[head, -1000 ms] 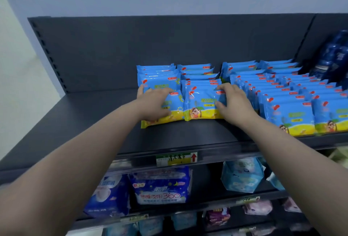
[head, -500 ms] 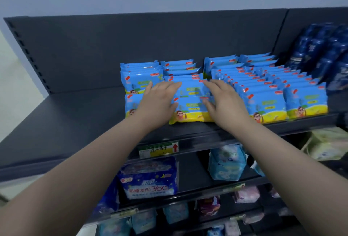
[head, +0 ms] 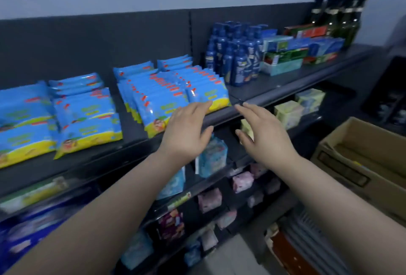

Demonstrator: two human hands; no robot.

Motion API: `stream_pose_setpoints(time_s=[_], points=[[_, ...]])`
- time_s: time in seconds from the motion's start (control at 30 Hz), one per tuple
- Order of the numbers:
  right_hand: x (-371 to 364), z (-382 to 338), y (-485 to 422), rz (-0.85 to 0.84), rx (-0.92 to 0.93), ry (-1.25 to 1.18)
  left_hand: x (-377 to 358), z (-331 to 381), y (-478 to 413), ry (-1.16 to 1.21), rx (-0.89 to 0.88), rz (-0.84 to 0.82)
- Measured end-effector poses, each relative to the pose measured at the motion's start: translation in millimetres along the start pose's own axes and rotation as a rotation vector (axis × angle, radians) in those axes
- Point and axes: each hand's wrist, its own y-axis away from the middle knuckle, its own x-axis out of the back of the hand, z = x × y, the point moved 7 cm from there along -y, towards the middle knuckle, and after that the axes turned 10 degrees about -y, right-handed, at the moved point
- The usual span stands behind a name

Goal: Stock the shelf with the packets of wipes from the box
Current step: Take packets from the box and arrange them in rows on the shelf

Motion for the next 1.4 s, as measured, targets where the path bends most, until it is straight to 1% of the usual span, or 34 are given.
stream_pose_setpoints(time_s=[0.23, 0.37, 0.47, 0.6, 0.73, 0.97, 1.07, 1.23, 1.33, 1.4], points=[[75.8, 129.1, 100.7, -0.020, -0.288, 0.158, -72.6, 138.4, -31.5, 0.092, -0.127, -0.104], [106.6, 189.2, 157.9, -0.026, -0.435, 0.208, -110.5, 203.3, -40.7, 0.168, -0.208, -0.151], [124.8, 223.8, 191.0, -0.020, -0.534, 0.227, -133.8, 242.5, -45.4, 0.227, -0.234, -0.203], [144.6, 265.1, 221.6, 0.035, -0.631, 0.227, -162.7, 287.6, -59.5, 0.252, -0.324, -0.264], [155.2, 303.1, 241.2, 0.070, -0.766, 0.212, -197.2, 319.7, -85.3, 0.271, -0.403, -0.310], [162.7, 369.8, 246.9, 0.040, -0.920, 0.206, -264.8, 374.1, -148.4, 0.366, -0.575, -0.418], [159.8, 399.4, 250.5, -0.021, -0.987, 0.213, -290.5, 395.7, -172.1, 0.370, -0.655, -0.451], [141.0, 439.0, 262.1, -0.231, -1.126, 0.189, -327.4, 435.5, -194.1, 0.381, -0.780, -0.539], [127.3, 456.4, 260.4, -0.375, -1.157, 0.193, -340.7, 454.8, -199.0, 0.403, -0.801, -0.579], [117.6, 467.4, 255.1, -0.483, -1.141, 0.221, -346.5, 459.3, -198.3, 0.423, -0.805, -0.590]])
